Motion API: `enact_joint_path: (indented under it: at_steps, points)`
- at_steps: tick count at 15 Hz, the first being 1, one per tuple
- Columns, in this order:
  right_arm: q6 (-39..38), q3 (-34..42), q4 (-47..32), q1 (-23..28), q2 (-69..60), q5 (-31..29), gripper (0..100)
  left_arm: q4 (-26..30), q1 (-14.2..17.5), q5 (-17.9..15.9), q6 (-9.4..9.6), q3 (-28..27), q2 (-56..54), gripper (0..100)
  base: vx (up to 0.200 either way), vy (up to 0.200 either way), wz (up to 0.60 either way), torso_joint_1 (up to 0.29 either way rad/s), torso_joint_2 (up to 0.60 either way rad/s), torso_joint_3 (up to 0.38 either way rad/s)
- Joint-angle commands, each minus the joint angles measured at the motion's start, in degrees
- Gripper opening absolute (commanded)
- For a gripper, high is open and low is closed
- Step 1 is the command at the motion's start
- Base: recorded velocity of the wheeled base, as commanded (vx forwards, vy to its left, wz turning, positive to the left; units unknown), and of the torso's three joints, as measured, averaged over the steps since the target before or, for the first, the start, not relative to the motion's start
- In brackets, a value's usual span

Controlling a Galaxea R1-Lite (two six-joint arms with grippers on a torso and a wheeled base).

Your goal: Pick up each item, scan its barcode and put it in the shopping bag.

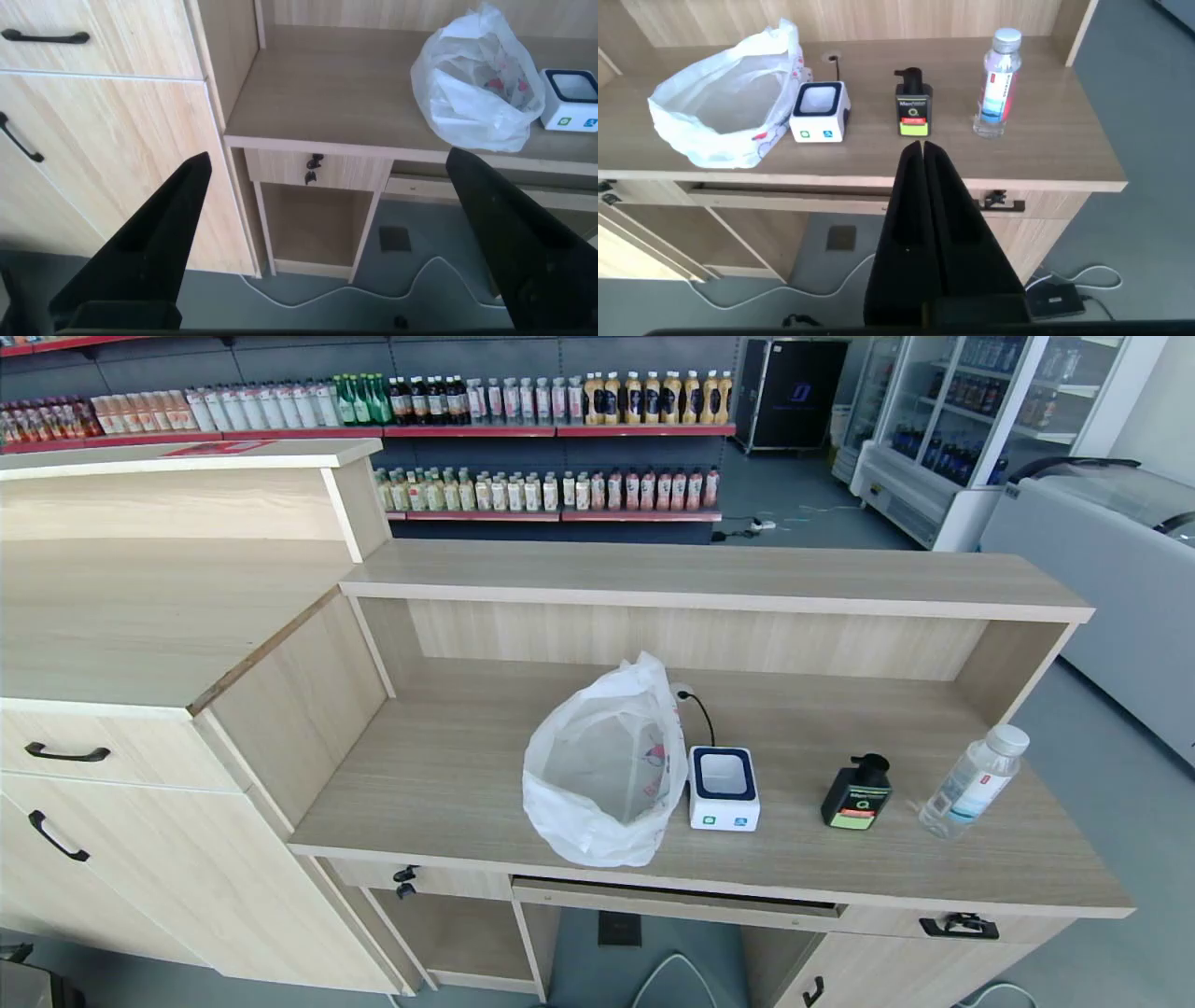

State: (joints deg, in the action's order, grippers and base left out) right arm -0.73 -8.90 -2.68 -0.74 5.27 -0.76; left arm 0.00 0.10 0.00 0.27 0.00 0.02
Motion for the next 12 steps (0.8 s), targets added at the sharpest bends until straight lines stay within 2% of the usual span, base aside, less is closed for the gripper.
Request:
enact_joint_path:
  at_steps: [1, 3, 4, 7, 8, 10, 12]
  points:
    - [-3.7, -21.9, -4.1, 0.4, 27.2, -1.3, 0, 0.0, 0.0, 0.0, 0.00, 0.0, 0.0, 100, 0.000, 0.000, 0.00, 0.000, 0.00, 0.000]
    - [-0.9, -26.3, -3.8, 2.9, 34.9, -2.2, 0, 0.0, 0.0, 0.0, 0.00, 0.0, 0.0, 100, 0.000, 0.000, 0.00, 0.000, 0.00, 0.000]
    - [4.7, -27.2, -2.9, 4.8, 39.3, -1.8, 0, 0.0, 0.0, 0.0, 0.00, 0.0, 0.0, 100, 0.000, 0.000, 0.00, 0.000, 0.00, 0.000]
    - [6.4, -25.2, 7.6, 5.3, 49.8, -1.6, 0, 0.0, 0.0, 0.0, 0.00, 0.0, 0.0, 100, 0.000, 0.000, 0.00, 0.000, 0.00, 0.000]
    - [6.7, -25.0, 10.3, 5.3, 53.2, -0.1, 100, 0.0, 0.0, 0.0, 0.00, 0.0, 0.0, 100, 0.000, 0.000, 0.00, 0.000, 0.00, 0.000]
    - [7.1, -24.6, 13.9, 6.5, 59.6, 1.5, 100, 0.0, 0.0, 0.0, 0.00, 0.0, 0.0, 100, 0.000, 0.000, 0.00, 0.000, 0.00, 0.000]
    - [10.3, -24.2, 25.5, 6.6, 72.8, 7.9, 100, 0.0, 0.0, 0.0, 0.00, 0.0, 0.0, 100, 0.000, 0.000, 0.00, 0.000, 0.00, 0.000]
